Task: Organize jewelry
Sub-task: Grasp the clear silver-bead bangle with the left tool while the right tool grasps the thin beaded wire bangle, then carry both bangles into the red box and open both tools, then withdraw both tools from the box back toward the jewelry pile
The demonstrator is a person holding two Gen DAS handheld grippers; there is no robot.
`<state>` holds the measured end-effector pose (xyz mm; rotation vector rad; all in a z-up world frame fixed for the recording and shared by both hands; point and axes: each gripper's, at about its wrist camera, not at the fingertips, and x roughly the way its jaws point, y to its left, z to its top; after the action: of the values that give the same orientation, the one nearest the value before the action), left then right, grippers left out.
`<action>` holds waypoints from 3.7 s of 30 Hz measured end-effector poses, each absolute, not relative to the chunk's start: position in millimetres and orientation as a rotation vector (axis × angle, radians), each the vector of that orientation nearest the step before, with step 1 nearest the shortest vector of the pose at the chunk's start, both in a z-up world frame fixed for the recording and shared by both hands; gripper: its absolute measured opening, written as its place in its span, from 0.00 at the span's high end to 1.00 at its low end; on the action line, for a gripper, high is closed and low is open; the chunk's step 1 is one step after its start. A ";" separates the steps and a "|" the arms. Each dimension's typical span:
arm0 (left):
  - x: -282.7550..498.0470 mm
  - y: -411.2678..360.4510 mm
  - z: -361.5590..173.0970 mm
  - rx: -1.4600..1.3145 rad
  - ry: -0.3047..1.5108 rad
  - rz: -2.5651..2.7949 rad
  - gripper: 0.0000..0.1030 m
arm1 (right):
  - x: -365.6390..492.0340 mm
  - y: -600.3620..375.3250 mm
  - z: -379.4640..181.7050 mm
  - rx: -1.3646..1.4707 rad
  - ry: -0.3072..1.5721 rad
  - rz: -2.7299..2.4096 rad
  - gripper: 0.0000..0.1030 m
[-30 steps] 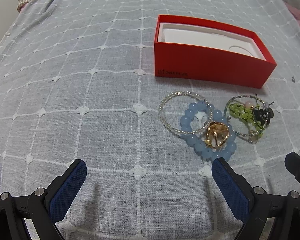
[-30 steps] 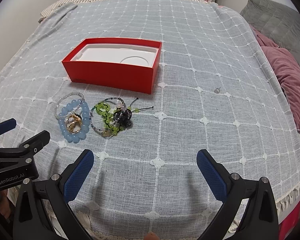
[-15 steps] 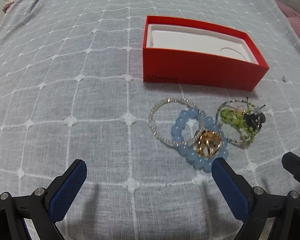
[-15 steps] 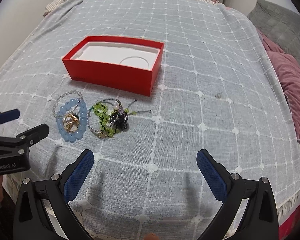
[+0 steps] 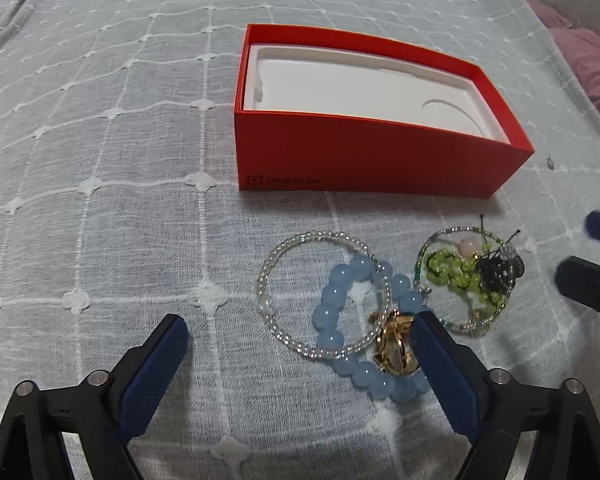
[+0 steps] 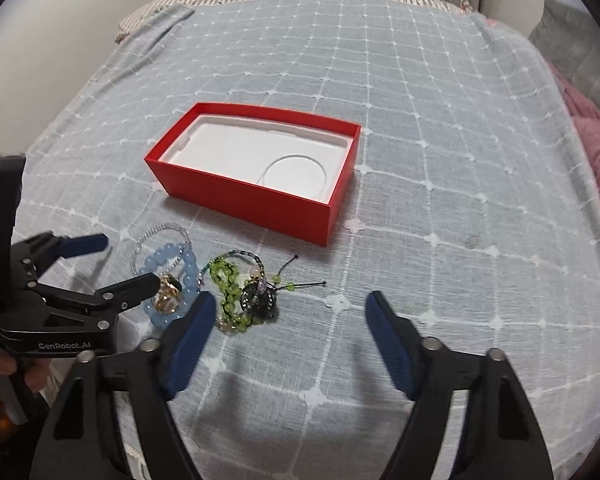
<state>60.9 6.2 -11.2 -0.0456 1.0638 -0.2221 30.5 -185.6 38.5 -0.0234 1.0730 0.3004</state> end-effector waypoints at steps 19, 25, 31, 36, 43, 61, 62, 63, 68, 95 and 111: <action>87.1 28.5 -21.2 -0.090 1.076 -0.177 0.61 | 65.2 -170.5 8.1 0.082 1.175 0.426 0.80; 87.5 21.7 -21.0 -0.025 1.065 -0.139 0.85 | 64.9 -167.0 8.3 0.074 1.170 0.436 0.95; 87.3 22.1 -17.5 -0.053 1.057 -0.146 1.00 | 60.7 -167.6 15.9 0.077 1.140 0.434 0.95; 79.2 23.6 -6.2 -0.067 1.023 -0.161 1.00 | 54.4 -167.6 30.1 0.080 1.100 0.450 0.95; 73.2 22.5 20.0 -0.091 0.947 -0.181 1.00 | 47.1 -165.9 55.3 0.087 1.031 0.469 0.95; 91.8 -0.7 78.9 -0.221 0.727 -0.328 1.00 | 66.3 -182.7 97.9 0.105 0.841 0.356 0.95; 94.6 -3.5 80.4 -0.227 0.717 -0.342 1.00 | 68.6 -182.8 96.8 0.105 0.837 0.347 0.95; 97.9 -6.2 80.3 -0.236 0.710 -0.356 1.00 | 72.4 -184.3 94.1 0.105 0.831 0.333 0.95; 116.8 -16.8 74.7 -0.287 0.688 -0.410 1.00 | 84.8 -189.5 81.8 0.133 0.835 0.312 0.95; 149.4 -5.6 21.7 -0.099 0.777 -0.149 0.99 | 114.6 -176.3 41.3 0.060 0.877 0.269 0.94; 111.2 -8.9 44.9 -0.023 0.789 -0.149 0.29 | 75.3 -188.5 64.8 0.044 0.874 0.271 0.54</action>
<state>111.2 -8.9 44.9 -0.0229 0.7891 -0.1486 75.3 -188.5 64.8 0.0439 0.8743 0.2708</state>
